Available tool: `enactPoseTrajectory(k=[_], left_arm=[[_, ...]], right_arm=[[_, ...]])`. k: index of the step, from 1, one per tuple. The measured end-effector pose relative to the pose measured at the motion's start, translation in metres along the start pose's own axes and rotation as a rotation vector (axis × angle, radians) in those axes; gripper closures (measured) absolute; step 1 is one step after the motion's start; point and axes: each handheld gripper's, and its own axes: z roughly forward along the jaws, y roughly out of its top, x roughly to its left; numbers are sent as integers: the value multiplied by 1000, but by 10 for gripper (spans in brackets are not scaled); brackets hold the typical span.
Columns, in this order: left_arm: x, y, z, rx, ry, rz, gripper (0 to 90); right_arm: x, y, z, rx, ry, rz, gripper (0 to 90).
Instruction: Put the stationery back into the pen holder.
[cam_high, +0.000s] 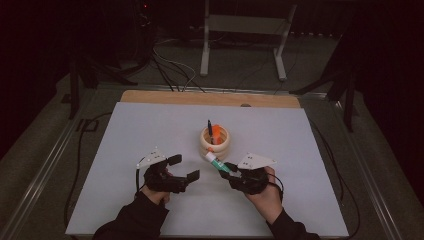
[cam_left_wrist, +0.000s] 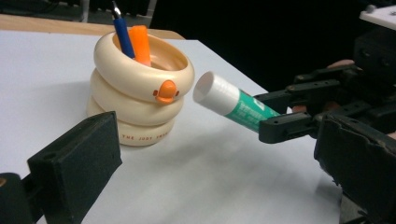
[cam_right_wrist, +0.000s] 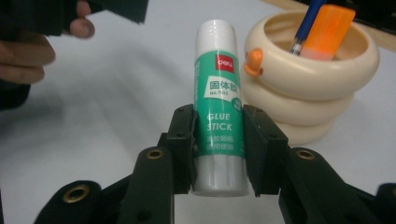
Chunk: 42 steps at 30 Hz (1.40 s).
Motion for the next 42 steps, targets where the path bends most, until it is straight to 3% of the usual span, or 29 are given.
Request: enactPoseTrajectory(k=[5,10,19,24,33,42], left_arm=[[3,-1,3,-19,-20,-54,10],[9,-1,4,-44,-53,-132,10],[8,1,12,-42,-103,-202,11],[6,2,16,-44,-121,-245,68],[10,-1,23,-56,-145,-363,264],[12,-6,26,-80,-181,-413,542]], right_arm=[[2,2,-2,-29,7,-2,655],[5,3,-2,-55,31,-11,655],[12,7,4,-64,53,-19,655],[16,10,6,-71,65,-27,655],[18,11,8,-80,76,-30,655],[20,9,10,-80,92,-32,654]])
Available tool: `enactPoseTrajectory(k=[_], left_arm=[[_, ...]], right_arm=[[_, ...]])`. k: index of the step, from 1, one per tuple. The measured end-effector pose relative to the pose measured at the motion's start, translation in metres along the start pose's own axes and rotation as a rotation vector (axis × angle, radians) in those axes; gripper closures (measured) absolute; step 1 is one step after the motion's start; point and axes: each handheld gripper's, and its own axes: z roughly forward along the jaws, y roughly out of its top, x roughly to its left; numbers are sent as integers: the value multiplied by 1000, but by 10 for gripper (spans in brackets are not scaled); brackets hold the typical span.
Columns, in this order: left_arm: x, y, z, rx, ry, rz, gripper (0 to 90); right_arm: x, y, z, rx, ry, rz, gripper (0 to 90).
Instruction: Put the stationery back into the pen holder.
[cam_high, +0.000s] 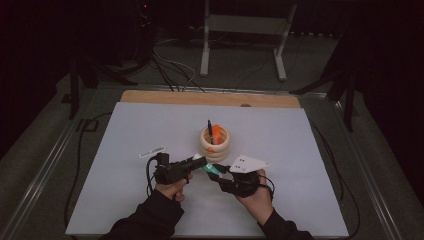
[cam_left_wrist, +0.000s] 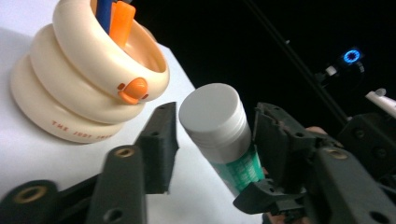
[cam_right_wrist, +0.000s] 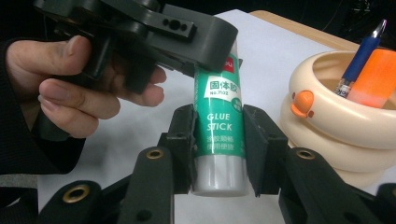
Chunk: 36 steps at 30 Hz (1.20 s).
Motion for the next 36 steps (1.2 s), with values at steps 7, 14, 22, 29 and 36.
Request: enactPoseTrajectory(k=[7,14,22,29,36], left_arm=[[3,0,-1,-8,-42,-37,608],[-2,1,-2,-14,-53,-5,651],[-14,10,-8,-26,-25,111,662],[-23,18,-11,-2,8,218,662],[-32,24,-10,20,22,282,662]], right_arm=[[0,-3,2,4,11,8,653],[0,-4,3,1,18,1,651],[-3,-7,3,-11,0,28,415],[-11,-8,-6,-37,-32,80,214],[-18,-15,-12,-29,-25,102,81]])
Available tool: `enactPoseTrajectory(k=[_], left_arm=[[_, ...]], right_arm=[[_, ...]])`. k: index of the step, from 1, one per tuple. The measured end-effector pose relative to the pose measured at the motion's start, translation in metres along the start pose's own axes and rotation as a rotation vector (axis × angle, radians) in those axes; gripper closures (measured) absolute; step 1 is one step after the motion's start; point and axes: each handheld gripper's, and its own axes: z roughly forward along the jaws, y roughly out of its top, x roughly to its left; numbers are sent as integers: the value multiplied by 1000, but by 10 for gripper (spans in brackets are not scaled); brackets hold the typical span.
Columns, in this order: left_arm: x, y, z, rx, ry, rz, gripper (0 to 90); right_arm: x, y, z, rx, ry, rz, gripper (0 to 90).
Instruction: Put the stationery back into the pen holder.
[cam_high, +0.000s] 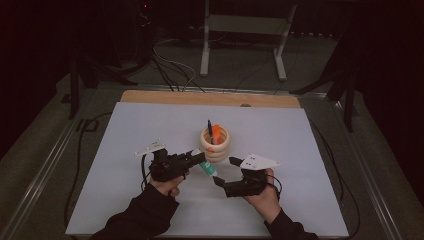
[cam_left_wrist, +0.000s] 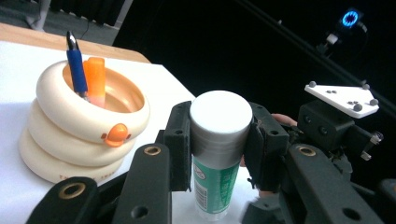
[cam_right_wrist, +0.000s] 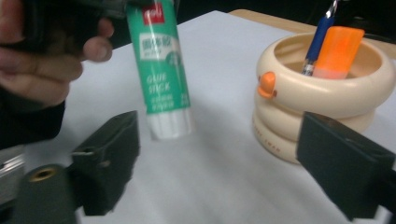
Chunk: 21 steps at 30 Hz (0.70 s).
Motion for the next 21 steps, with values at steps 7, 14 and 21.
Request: enactPoseTrajectory(k=[7,14,21], left_arm=[[-2,17,-2,18,8,54,662],[-11,33,0,29,14,127,662],[-16,44,5,39,11,160,662]], right_arm=[[-13,-7,-2,29,30,29,32],[-17,-10,-6,13,62,47,22],[-20,-12,-10,4,71,66,12]])
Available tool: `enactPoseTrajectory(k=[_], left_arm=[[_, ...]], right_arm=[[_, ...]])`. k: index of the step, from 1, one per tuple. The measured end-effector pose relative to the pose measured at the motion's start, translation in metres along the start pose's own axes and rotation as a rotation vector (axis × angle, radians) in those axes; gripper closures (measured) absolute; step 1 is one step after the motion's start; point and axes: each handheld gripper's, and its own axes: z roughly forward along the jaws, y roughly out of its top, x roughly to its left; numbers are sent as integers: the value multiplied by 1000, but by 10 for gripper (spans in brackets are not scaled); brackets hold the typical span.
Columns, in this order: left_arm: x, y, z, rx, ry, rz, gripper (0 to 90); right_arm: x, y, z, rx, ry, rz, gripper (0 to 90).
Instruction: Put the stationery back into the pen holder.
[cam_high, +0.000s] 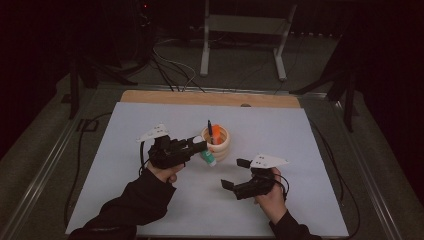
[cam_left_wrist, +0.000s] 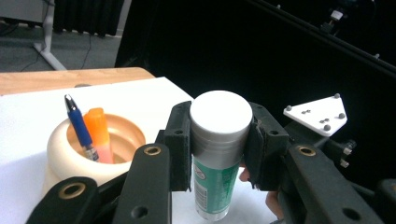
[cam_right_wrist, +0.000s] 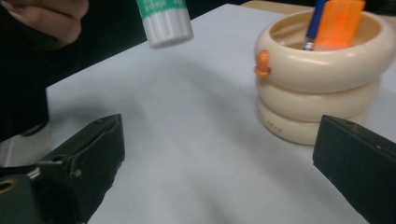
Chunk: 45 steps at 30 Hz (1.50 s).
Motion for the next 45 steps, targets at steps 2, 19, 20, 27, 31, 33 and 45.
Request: enactPoseTrajectory(k=[2,19,20,27,31,33,45], left_arm=[[-1,5,2,-1,2,14,662],[11,39,16,-5,43,79,662],[13,40,18,-5,46,80,662],[24,42,31,3,93,100,662],[27,41,38,25,103,119,662],[32,40,45,36,115,124,662],[42,35,59,75,167,155,660]], right_arm=[[0,-1,0,-1,3,3,12],[4,2,0,-23,6,-31,12],[4,2,-1,-25,7,-32,12],[4,2,0,-26,10,-32,12],[4,2,0,-27,11,-29,12],[4,2,-1,-31,10,-28,12],[4,2,0,-29,9,-31,12]])
